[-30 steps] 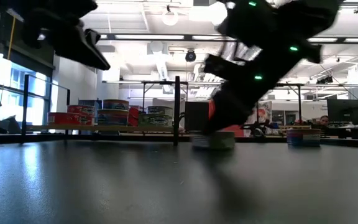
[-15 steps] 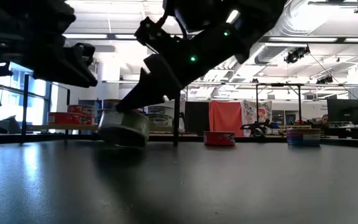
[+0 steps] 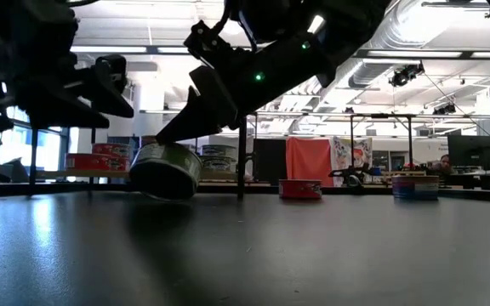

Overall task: Stack canned seafood by type on shelf
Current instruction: Stack the green tuna can on the top of the other green tuna can

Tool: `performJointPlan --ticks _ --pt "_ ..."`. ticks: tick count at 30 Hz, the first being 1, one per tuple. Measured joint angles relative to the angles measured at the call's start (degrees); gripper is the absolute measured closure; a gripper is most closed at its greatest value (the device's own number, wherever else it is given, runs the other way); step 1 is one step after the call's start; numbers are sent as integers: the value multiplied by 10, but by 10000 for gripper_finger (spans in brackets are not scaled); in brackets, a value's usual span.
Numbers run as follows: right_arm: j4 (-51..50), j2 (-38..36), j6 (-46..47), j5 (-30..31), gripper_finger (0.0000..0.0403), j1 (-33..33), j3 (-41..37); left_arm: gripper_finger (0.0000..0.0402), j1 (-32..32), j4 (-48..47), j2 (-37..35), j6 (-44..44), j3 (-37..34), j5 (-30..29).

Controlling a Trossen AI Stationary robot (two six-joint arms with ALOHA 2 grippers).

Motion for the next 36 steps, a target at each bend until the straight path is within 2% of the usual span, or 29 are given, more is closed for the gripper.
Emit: performJointPlan --ticks 6,12,24,27,32,36 --pt "8 0 3 -8 403 -13 0 176 0 3 52 61 0 -88" --pt "26 0 23 -30 402 -26 0 165 0 42 114 49 0 -151" --pt "30 -2 33 -42 402 -28 1 165 9 174 227 -24 0 -157" --pt "33 -2 33 -42 402 -27 1 176 9 185 238 -50 0 -157" --pt "70 -2 30 -42 401 -23 1 217 9 182 241 -103 0 -156" --pt "93 -3 44 -42 369 -22 2 249 9 169 241 -127 1 -156"
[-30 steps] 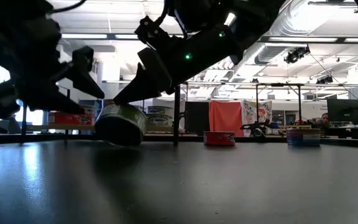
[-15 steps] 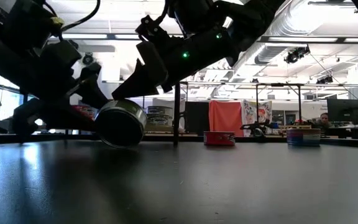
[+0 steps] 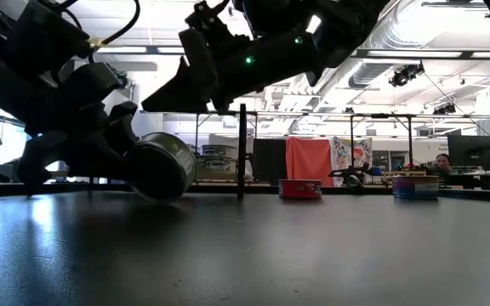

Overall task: Stack canned seafood by type on shelf
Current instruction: Stack the green tuna can on the top of the other green tuna can

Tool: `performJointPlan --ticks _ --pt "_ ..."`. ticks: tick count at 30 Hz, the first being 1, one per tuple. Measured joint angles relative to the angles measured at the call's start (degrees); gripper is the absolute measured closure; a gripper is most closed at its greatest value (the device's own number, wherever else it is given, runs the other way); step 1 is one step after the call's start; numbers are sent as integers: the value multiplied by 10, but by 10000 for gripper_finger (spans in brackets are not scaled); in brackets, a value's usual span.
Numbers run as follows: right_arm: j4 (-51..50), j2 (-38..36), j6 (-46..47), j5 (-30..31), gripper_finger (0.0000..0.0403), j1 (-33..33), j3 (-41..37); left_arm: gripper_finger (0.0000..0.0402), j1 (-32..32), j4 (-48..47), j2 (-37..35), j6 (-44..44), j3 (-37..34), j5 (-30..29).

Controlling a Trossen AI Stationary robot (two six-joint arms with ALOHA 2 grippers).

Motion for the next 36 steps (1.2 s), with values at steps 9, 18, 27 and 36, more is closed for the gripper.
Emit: performJointPlan --ticks 9,18,27,36 --pt "-46 0 -76 8 198 7 0 256 0 -9 -1 -2 0 -1" --pt "-97 17 -116 42 127 16 0 255 0 -10 -1 -12 0 -1" --pt "-100 34 -106 79 188 20 -1 253 0 -10 -1 -17 0 -1" --pt "-157 22 -92 96 281 29 16 227 0 -32 -3 -66 0 -3"
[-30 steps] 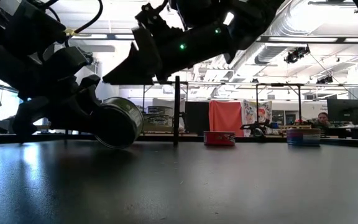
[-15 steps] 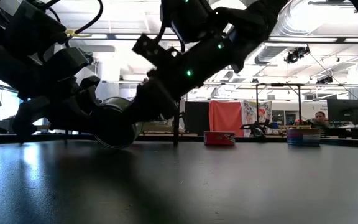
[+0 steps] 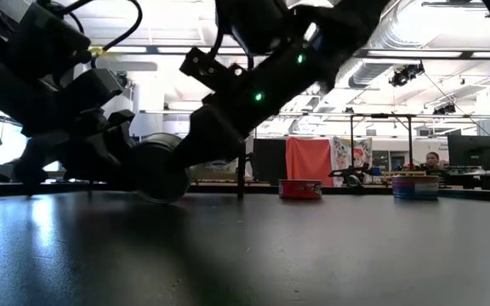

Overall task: Stack canned seafood by type on shelf
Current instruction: Stack the green tuna can on the top of the other green tuna can

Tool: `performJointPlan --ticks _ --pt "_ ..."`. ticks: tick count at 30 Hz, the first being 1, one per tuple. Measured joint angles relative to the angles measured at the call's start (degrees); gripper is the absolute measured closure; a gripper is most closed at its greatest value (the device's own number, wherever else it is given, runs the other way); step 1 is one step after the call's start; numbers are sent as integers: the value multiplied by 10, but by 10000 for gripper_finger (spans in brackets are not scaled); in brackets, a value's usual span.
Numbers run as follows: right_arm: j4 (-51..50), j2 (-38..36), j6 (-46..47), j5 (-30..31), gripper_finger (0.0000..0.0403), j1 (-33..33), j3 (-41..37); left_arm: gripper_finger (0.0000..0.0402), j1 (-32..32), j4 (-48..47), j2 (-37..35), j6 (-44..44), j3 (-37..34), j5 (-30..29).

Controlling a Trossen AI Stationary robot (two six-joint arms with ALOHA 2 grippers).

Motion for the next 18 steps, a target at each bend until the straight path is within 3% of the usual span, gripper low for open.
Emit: performJointPlan --ticks 8,13,18 --pt "-320 -12 -5 140 281 25 138 196 8 -14 0 -20 -1 -4" --pt "-363 -12 -97 239 281 23 203 195 9 -8 0 -45 -1 0" --pt "-337 -12 -213 263 281 -15 211 195 2 -3 0 -70 -1 6"
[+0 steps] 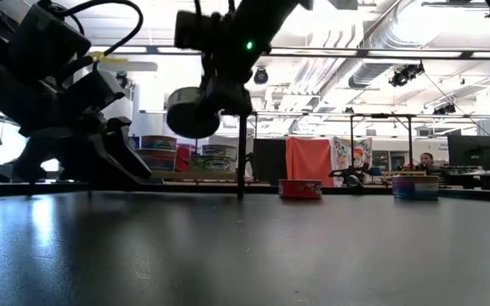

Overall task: Stack canned seafood by type on shelf
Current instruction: Stack the green tuna can on the top of the other green tuna can

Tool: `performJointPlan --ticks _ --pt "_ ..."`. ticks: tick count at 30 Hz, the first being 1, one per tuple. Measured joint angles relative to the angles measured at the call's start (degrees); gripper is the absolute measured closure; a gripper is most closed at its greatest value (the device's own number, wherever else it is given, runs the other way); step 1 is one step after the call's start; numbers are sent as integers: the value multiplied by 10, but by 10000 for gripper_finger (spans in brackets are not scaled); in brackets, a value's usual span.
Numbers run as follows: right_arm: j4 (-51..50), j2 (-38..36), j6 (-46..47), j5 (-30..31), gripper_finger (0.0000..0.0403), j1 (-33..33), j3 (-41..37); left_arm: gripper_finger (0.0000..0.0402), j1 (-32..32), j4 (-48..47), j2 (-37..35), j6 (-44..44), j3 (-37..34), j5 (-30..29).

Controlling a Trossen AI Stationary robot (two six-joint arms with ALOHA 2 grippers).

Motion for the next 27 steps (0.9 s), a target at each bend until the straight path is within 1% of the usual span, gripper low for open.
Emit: performJointPlan --ticks 6,9,12,17,19,23,27 --pt "54 3 -35 1 281 -63 -4 208 -28 -7 -31 6 0 -12" --pt "98 3 -58 -37 281 -86 -4 217 -43 -25 -69 16 0 -30" --pt "103 3 -77 -72 281 -107 -4 225 -59 -71 -125 16 0 -71" --pt "107 7 -82 -77 281 -132 -4 235 -90 -177 -241 -10 0 -153" --pt "111 14 -81 -87 281 -140 -4 236 -101 -214 -289 -18 0 -176" --pt "102 31 -82 -87 281 -149 -4 238 -115 -270 -364 -30 0 -184" --pt "91 37 -82 -56 281 -152 -5 238 -122 -310 -405 -46 0 -185"
